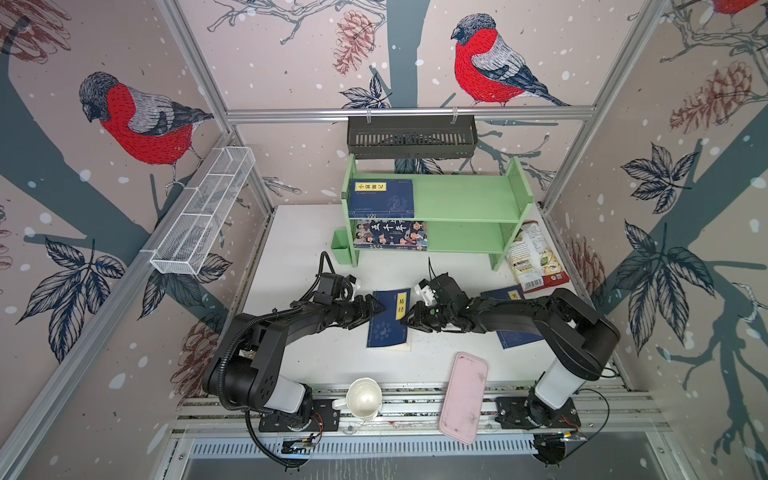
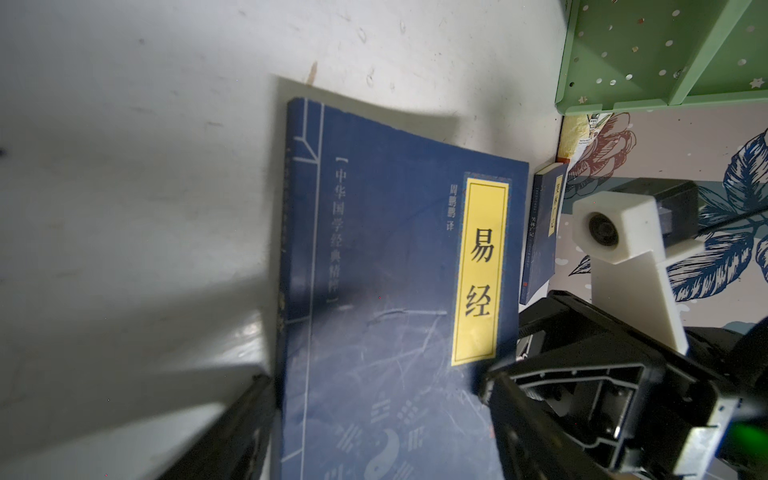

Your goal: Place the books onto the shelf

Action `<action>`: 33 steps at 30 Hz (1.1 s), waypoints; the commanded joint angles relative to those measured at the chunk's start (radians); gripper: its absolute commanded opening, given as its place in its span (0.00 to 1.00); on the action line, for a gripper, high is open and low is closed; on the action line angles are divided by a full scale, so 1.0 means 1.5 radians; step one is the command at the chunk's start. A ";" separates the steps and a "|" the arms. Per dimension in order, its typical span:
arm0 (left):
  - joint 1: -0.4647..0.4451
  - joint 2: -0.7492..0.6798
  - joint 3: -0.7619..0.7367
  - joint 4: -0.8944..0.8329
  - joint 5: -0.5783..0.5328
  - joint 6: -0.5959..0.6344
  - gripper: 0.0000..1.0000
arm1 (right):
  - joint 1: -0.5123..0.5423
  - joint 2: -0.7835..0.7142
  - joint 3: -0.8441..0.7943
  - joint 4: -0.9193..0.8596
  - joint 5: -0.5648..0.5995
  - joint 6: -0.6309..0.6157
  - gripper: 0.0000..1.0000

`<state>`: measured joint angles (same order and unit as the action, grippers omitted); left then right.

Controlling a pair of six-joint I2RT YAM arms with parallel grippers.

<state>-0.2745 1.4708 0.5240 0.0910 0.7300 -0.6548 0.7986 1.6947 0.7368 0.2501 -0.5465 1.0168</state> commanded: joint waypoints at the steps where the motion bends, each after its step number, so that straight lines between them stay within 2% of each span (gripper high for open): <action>1: -0.002 -0.007 -0.002 0.001 0.006 0.003 0.81 | 0.000 -0.009 0.001 -0.009 0.014 -0.012 0.29; 10: -0.001 -0.008 -0.003 0.003 0.005 0.000 0.81 | 0.001 -0.017 0.010 -0.042 0.034 -0.025 0.30; 25: -0.002 -0.013 -0.005 0.003 0.002 0.001 0.81 | 0.002 -0.022 0.010 -0.043 0.030 -0.026 0.26; 33: -0.001 -0.015 -0.006 0.004 0.001 0.002 0.81 | 0.003 -0.019 0.012 -0.035 0.024 -0.024 0.28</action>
<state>-0.2756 1.4528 0.5167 0.0887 0.7296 -0.6544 0.7998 1.6680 0.7525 0.1638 -0.5026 0.9913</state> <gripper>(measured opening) 0.816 0.273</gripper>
